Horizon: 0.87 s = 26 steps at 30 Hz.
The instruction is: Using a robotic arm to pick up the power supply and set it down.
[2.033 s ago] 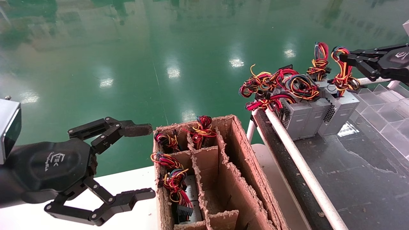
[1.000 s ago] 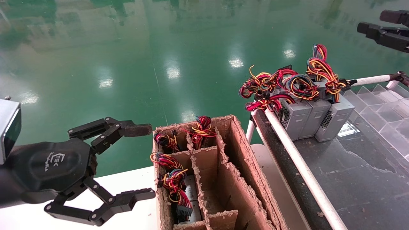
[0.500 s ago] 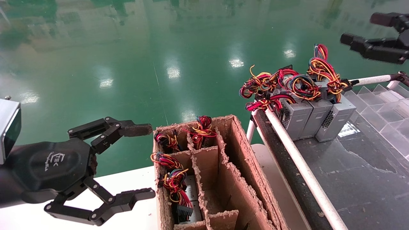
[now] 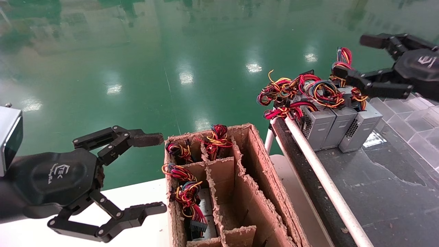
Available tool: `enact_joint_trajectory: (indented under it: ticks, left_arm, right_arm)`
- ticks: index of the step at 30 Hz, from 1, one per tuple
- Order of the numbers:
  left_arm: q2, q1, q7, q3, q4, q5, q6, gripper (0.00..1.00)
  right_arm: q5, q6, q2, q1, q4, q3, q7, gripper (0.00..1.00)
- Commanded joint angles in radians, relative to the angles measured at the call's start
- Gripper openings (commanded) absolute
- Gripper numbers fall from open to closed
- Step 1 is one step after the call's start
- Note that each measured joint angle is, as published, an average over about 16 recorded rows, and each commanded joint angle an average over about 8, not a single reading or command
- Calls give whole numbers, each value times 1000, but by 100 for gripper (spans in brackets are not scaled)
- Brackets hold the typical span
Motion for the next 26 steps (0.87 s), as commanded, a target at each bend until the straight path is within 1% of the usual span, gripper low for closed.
enact_joint_trajectory:
  ticks: [1,23,26]
  left_arm:
    - [0,0,0,0,0,0,0,100]
    - [0,0,0,0,0,0,0,100]
    - [0,0,0,0,0,0,0,100]
  right_arm:
    - [19,-7,5,-29,44,2,14,100]
    - [226,-82,59,-354,529,26,173,100]
    - [240,-88,63,-376,563,28,184,100]
